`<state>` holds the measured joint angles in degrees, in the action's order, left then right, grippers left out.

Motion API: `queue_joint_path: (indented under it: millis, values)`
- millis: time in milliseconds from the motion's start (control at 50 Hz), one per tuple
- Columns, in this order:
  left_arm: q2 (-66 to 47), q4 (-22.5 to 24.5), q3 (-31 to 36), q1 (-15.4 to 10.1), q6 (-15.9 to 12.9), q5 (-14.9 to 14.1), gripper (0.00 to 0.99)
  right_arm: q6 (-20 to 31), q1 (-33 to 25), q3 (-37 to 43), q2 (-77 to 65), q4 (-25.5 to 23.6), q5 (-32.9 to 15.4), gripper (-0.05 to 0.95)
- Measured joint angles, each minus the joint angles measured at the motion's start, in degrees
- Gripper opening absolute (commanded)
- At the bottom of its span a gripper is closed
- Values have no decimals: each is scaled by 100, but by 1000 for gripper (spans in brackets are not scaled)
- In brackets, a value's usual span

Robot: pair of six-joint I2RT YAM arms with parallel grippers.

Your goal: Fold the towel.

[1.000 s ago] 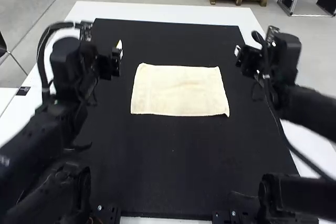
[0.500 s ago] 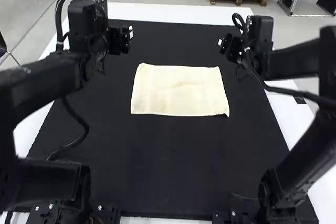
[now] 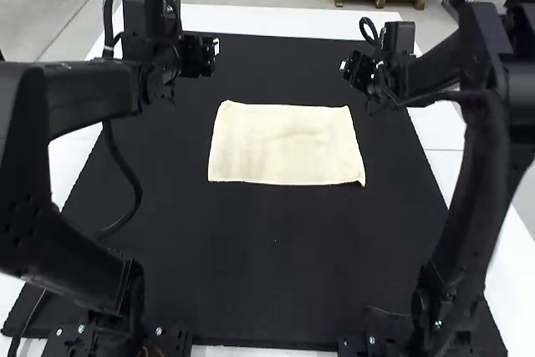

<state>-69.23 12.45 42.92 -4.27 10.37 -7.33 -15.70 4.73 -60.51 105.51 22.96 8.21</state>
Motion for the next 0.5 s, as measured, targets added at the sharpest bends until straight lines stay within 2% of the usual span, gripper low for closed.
queue_joint_path:
  millis: [240, 500]
  values:
    - [-90, -59, 72, 197, 2, -111, 969, -17, -267, -1032, 1064, -577, 61, 902]
    - [-173, -59, 74, 208, 2, -177, 969, -15, -352, -1609, 1641, -876, 111, 903]
